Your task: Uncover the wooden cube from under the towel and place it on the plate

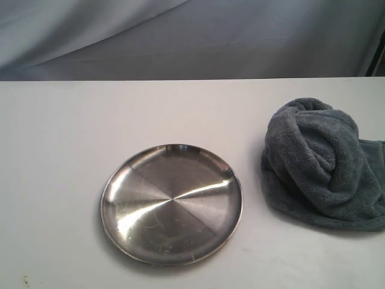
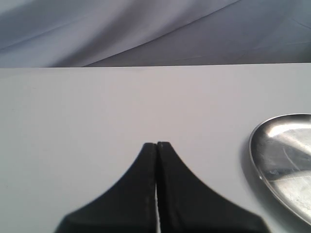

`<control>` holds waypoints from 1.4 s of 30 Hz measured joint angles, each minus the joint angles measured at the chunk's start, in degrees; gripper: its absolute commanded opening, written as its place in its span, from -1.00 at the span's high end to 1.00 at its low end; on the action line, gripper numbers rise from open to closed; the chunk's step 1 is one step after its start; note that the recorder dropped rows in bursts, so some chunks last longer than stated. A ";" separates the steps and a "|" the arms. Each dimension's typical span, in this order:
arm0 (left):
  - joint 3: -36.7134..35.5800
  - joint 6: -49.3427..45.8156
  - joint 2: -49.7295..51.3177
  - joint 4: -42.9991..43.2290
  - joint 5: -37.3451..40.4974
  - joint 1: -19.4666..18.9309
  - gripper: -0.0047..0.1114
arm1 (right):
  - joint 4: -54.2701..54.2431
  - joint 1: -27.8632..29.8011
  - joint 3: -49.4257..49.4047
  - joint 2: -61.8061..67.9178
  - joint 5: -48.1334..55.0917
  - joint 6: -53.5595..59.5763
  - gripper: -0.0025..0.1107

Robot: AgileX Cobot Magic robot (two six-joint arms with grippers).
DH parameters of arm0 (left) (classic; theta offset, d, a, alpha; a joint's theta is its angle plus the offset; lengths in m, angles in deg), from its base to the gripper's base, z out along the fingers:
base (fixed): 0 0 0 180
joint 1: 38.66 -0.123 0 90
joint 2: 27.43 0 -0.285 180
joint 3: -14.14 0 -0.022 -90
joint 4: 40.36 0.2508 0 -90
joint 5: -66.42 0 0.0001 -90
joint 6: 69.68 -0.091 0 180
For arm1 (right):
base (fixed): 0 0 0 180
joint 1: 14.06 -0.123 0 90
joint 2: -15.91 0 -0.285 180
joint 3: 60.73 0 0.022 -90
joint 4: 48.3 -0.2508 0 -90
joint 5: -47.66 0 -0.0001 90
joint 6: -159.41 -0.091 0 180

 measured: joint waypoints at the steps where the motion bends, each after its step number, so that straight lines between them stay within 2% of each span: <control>1: 0.00 0.00 0.00 0.00 0.00 0.00 0.91 | -0.32 0.00 0.00 0.00 -1.74 0.12 0.96; 9: 0.00 0.00 0.00 0.00 0.00 0.00 0.91 | -4.46 0.00 0.00 0.00 -17.29 0.24 0.96; 14: 0.00 0.00 0.00 0.00 0.00 0.00 0.91 | -4.84 0.00 0.00 0.00 -18.34 0.24 0.96; 23: 0.00 0.00 0.00 0.00 0.00 0.00 0.91 | -4.99 0.00 0.00 0.00 -26.18 -0.44 0.96; 33: 0.00 0.00 0.00 0.00 0.00 0.00 0.91 | -5.37 0.00 0.00 0.00 -28.30 -10.22 0.96; 37: 0.00 0.00 0.00 0.00 0.00 0.00 0.91 | -5.47 0.00 0.00 0.00 -32.19 -16.39 0.96; 42: 0.00 0.00 0.00 0.00 0.00 0.00 0.91 | 1.78 0.00 0.52 0.00 -35.97 -21.44 0.96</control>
